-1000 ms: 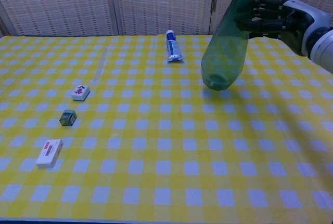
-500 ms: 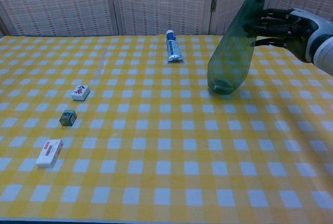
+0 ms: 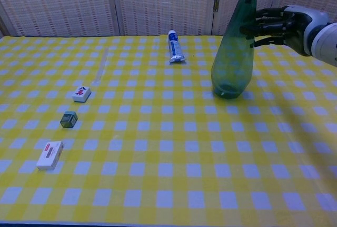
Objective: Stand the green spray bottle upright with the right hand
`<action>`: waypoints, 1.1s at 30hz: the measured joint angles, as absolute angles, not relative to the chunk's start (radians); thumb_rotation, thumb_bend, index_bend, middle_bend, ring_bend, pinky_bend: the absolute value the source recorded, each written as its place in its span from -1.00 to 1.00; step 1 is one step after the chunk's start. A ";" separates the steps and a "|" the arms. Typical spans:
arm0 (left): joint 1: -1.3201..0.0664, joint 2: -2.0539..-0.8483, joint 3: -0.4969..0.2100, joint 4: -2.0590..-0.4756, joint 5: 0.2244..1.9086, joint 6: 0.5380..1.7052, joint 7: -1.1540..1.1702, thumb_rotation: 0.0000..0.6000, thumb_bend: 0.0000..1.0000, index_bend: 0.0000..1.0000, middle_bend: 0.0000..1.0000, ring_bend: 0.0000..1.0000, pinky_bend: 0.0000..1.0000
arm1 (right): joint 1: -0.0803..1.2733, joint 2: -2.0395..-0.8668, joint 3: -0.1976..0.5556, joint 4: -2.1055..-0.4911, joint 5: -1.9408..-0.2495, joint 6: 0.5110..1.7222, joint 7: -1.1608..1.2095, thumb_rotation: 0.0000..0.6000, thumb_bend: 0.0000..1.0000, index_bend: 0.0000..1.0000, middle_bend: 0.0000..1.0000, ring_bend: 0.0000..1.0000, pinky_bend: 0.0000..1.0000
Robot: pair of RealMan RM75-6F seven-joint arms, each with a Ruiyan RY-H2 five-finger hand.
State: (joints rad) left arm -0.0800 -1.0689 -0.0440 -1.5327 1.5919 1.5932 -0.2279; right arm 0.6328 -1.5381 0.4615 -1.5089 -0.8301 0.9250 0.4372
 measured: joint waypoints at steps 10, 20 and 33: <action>-0.081 -1.069 -0.043 -1.534 1.591 1.590 -0.222 1.00 -0.02 -1.00 -0.99 -0.96 -1.00 | 0.622 -1.518 0.456 -1.517 -0.882 0.888 0.460 1.00 -0.37 -0.79 -0.57 -0.53 -0.86; -0.082 -1.070 -0.044 -1.535 1.589 1.590 -0.218 1.00 -0.02 -1.00 -0.99 -0.96 -1.00 | 0.594 -1.499 0.455 -1.525 -0.941 0.893 0.503 1.00 -0.37 -1.00 -0.73 -0.66 -1.00; -0.081 -1.070 -0.044 -1.538 1.589 1.591 -0.214 1.00 -0.02 -1.00 -0.99 -0.96 -1.00 | 0.491 -1.386 0.405 -1.609 -1.065 0.924 0.566 1.00 -0.37 -1.00 -0.85 -0.80 -1.00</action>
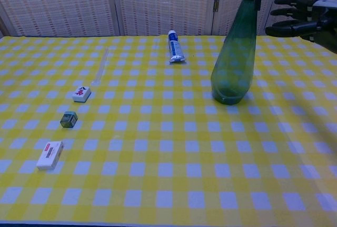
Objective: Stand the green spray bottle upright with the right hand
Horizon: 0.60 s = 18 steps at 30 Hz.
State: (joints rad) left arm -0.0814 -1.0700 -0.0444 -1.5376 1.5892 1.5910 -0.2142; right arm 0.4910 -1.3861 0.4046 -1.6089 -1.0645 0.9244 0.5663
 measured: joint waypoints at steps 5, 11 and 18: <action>-0.079 -1.073 -0.044 -1.538 1.596 1.600 -0.201 1.00 -0.02 -1.00 -0.99 -0.96 -1.00 | 0.435 -1.335 0.358 -1.636 -1.182 0.984 0.584 1.00 -0.37 -1.00 -0.88 -0.83 -1.00; -0.080 -1.075 -0.035 -1.541 1.619 1.603 -0.178 1.00 -0.02 -1.00 -0.97 -0.94 -1.00 | 0.358 -1.242 0.240 -1.636 -1.412 1.095 0.435 1.00 -0.37 -1.00 -0.92 -0.88 -1.00; -0.081 -1.089 -0.020 -1.557 1.650 1.605 -0.107 1.00 -0.02 -1.00 -0.96 -0.94 -1.00 | 0.190 -1.156 0.113 -1.682 -1.490 1.304 -0.065 1.00 -0.37 -1.00 -1.00 -0.96 -1.00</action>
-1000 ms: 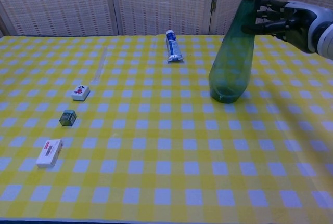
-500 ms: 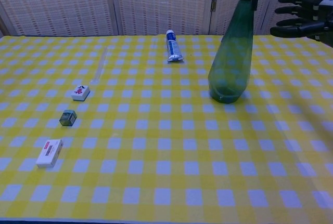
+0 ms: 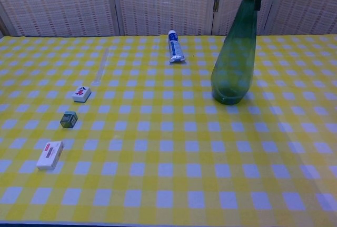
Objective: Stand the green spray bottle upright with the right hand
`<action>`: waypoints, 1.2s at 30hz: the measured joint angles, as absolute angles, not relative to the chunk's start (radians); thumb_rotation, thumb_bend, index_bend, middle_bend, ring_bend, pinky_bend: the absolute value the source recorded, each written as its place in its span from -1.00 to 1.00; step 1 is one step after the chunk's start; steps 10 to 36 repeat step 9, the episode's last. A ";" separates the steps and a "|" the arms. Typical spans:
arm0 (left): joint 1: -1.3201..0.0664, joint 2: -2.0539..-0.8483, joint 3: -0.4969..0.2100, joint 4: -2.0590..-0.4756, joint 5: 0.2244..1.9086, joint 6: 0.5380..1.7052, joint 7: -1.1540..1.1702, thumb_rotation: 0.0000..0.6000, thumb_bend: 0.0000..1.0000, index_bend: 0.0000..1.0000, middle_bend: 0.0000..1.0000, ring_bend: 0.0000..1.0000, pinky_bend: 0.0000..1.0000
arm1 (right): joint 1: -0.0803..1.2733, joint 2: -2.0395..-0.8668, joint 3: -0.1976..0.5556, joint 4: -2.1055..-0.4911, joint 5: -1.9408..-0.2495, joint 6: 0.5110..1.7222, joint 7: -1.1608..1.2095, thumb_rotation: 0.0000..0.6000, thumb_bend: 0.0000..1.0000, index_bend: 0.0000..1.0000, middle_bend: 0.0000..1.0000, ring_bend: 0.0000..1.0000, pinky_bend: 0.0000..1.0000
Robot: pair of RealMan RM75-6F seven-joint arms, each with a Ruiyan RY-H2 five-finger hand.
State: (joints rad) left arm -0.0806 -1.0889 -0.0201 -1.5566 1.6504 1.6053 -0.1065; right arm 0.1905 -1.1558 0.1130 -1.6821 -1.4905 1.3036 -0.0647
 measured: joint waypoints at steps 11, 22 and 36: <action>-0.092 -1.117 0.003 -1.587 1.674 1.566 0.009 1.00 -0.02 -1.00 -0.95 -0.93 -1.00 | 0.026 -1.122 0.018 -1.691 -1.578 1.557 -0.248 1.00 -0.37 -1.00 -1.00 -0.96 -1.00; -0.092 -1.117 0.003 -1.587 1.674 1.566 0.009 1.00 -0.02 -1.00 -0.95 -0.93 -1.00 | 0.026 -1.122 0.018 -1.691 -1.578 1.557 -0.248 1.00 -0.37 -1.00 -1.00 -0.96 -1.00; -0.092 -1.117 0.003 -1.587 1.674 1.566 0.009 1.00 -0.02 -1.00 -0.95 -0.93 -1.00 | 0.026 -1.122 0.018 -1.691 -1.578 1.557 -0.248 1.00 -0.37 -1.00 -1.00 -0.96 -1.00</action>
